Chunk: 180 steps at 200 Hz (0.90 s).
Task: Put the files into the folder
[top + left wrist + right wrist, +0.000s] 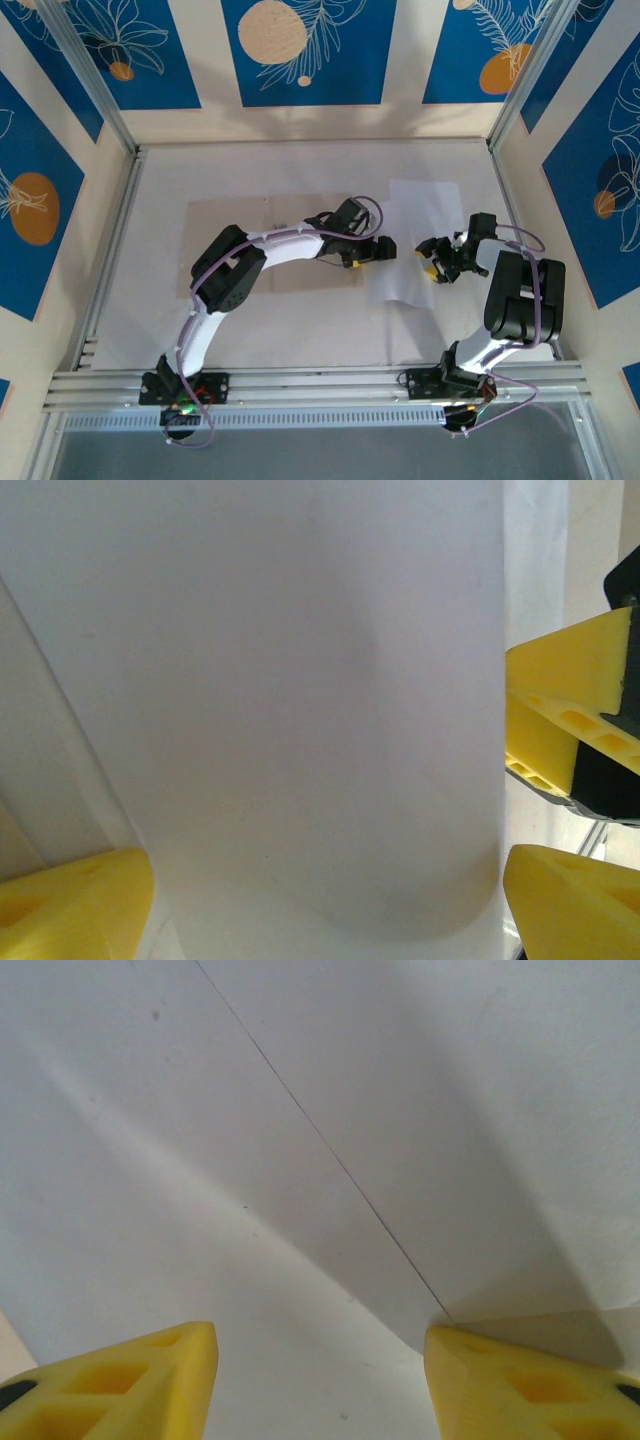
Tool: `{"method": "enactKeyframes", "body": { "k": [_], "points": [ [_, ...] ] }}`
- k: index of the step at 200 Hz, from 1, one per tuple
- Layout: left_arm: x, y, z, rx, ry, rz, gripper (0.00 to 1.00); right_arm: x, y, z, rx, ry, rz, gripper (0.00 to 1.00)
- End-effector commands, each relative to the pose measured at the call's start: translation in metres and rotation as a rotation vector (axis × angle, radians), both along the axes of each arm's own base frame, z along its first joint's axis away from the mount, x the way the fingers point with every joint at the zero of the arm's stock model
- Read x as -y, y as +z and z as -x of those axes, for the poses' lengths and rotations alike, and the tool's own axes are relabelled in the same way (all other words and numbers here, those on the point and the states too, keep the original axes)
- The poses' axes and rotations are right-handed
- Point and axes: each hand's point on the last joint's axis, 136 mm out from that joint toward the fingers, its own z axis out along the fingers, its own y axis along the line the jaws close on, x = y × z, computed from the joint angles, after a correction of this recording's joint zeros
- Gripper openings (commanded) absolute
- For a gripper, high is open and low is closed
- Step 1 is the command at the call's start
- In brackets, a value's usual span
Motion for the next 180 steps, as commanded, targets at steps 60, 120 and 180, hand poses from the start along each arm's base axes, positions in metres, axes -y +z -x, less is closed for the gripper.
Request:
{"method": "enactKeyframes", "body": {
  "k": [60,120,180],
  "points": [
    [-0.002,0.003,0.008,-0.047,0.011,0.064,0.92,-0.012,-0.021,0.027,-0.109,0.011,-0.037,0.59],
    [-0.001,-0.002,0.009,-0.057,0.012,0.059,0.95,-0.020,-0.013,0.024,-0.074,0.008,-0.089,0.59],
    [-0.002,-0.006,0.007,-0.060,0.013,0.044,0.94,-0.028,-0.007,0.022,-0.059,0.017,-0.116,0.59]
  ]
}}
